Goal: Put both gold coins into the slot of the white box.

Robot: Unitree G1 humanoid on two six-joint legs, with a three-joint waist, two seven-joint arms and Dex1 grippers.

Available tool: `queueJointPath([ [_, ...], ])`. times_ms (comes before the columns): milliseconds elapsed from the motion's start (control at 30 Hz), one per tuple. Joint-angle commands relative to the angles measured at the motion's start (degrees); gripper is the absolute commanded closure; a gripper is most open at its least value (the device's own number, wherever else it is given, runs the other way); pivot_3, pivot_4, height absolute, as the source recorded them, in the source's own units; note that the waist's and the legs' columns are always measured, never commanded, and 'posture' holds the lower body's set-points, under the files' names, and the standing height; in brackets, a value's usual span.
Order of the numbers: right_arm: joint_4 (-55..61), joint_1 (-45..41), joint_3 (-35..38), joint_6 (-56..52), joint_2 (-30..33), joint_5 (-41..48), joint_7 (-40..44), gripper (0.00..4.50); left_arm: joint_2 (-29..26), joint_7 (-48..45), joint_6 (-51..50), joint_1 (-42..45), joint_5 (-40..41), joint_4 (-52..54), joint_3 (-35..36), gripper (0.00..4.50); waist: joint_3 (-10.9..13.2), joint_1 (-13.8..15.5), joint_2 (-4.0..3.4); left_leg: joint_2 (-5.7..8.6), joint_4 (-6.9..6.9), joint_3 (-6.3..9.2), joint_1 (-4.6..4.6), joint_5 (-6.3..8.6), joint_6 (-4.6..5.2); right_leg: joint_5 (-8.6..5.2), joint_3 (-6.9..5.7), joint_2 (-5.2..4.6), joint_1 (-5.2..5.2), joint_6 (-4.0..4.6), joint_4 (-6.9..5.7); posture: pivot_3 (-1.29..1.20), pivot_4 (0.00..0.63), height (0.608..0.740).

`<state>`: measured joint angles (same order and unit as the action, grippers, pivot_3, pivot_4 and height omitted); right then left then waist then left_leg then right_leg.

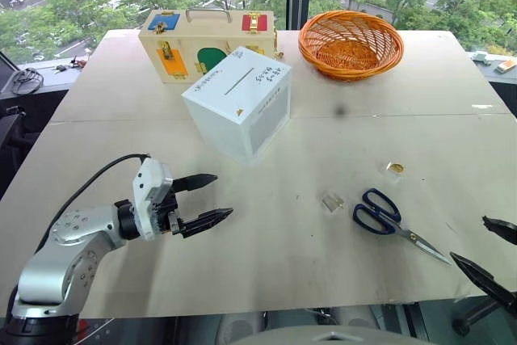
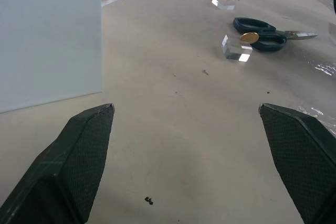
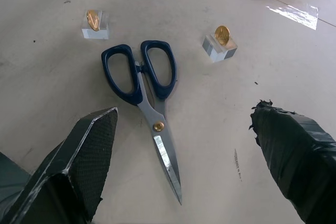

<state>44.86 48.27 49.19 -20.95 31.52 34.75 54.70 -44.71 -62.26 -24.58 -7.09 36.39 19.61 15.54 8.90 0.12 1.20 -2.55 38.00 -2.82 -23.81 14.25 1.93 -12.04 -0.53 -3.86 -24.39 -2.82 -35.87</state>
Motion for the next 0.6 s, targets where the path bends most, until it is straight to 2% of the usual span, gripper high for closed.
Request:
queueJointPath([
  [33,0.37,-0.45,1.13,-1.29,1.59,-0.19,-2.02,0.09,-0.2,0.21,-0.99,2.04,2.01,3.04,-0.93,0.0,0.0,0.19,0.0,0.01,0.0,0.0,0.0,0.0,0.0,0.0,0.0,0.0,0.0,0.0,0.0,0.0,0.15,0.74],
  [200,6.13,-2.62,-2.26,-10.06,8.59,-1.14,-6.96,0.09,-0.94,-1.02,-6.57,7.64,9.6,9.07,-2.95,0.0,0.03,0.73,0.01,0.1,0.23,0.02,0.02,0.09,-0.16,-0.12,-0.02,-0.14,0.07,-0.24,-0.01,0.0,0.15,0.74],
  [333,6.94,-6.44,-6.22,-17.93,13.11,5.77,-8.36,0.09,-2.8,-2.9,-9.76,10.38,13.43,11.83,-4.04,0.0,0.0,0.67,0.03,0.14,0.23,0.09,0.09,-0.03,0.04,-0.12,-0.08,-0.07,0.22,-0.24,-0.02,0.0,0.15,0.74],
  [600,1.82,-14.88,-22.46,-23.4,19.61,-5.8,-15.93,0.09,-5.62,-6.03,-10.68,14.4,15.58,14.13,-5.33,0.0,0.04,0.78,0.08,0.33,0.27,0.1,0.04,-0.03,0.05,-0.04,-0.04,0.15,0.23,-0.1,-0.01,0.0,0.15,0.74],
])
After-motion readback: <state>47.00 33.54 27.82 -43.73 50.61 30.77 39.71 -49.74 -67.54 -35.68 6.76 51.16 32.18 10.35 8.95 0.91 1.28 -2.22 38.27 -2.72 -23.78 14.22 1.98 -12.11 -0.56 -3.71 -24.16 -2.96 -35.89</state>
